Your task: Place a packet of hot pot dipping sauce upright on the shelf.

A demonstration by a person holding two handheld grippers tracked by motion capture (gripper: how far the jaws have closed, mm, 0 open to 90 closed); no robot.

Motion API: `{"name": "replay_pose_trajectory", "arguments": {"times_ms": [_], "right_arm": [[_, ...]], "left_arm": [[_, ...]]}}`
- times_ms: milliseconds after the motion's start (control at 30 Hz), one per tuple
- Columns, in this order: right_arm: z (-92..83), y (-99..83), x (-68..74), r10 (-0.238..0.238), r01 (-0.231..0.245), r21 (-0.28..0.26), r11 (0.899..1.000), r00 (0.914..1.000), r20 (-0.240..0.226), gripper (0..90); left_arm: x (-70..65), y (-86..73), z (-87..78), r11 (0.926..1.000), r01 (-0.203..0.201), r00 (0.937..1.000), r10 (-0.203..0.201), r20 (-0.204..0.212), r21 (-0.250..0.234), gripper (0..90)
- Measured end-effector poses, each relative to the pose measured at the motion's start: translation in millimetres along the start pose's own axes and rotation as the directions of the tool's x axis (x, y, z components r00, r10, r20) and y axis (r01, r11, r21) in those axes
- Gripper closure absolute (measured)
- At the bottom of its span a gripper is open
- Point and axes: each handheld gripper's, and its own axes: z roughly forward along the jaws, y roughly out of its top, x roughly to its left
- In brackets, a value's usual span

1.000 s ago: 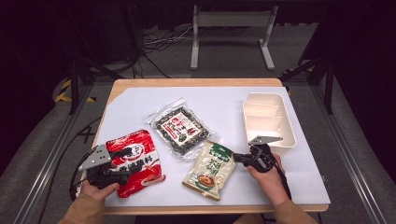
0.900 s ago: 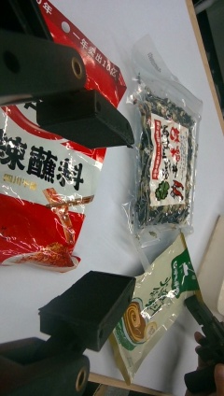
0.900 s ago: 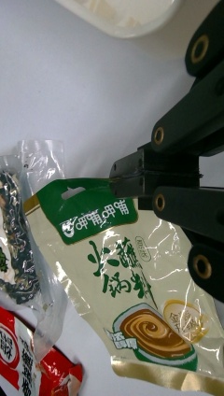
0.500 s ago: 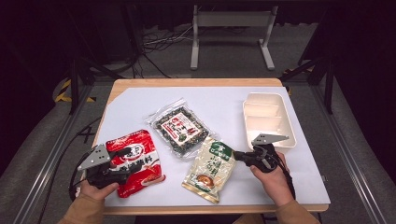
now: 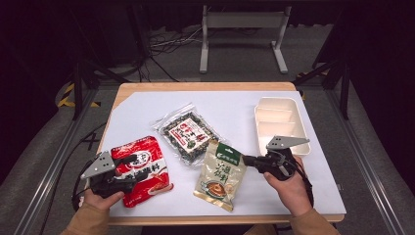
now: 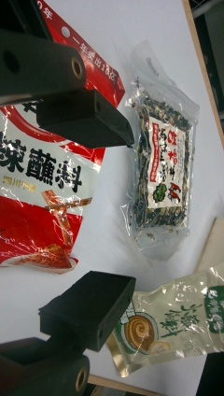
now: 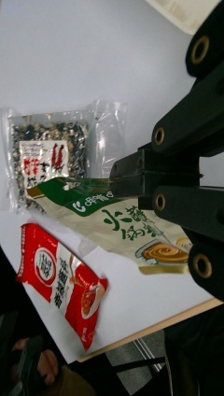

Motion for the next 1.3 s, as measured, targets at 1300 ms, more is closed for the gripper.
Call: {"name": "replay_pose_trajectory", "arguments": {"times_ms": [1300], "right_arm": [[-52.5, 53.2, 22.2, -0.187, 0.187, -0.073, 0.98, 0.9823, 0.007, 90.0]], "left_arm": [[-0.3, 0.0, -2.3, 0.9999, 0.001, 0.9999, -0.001, -0.011, -0.014, 28.0]]}}
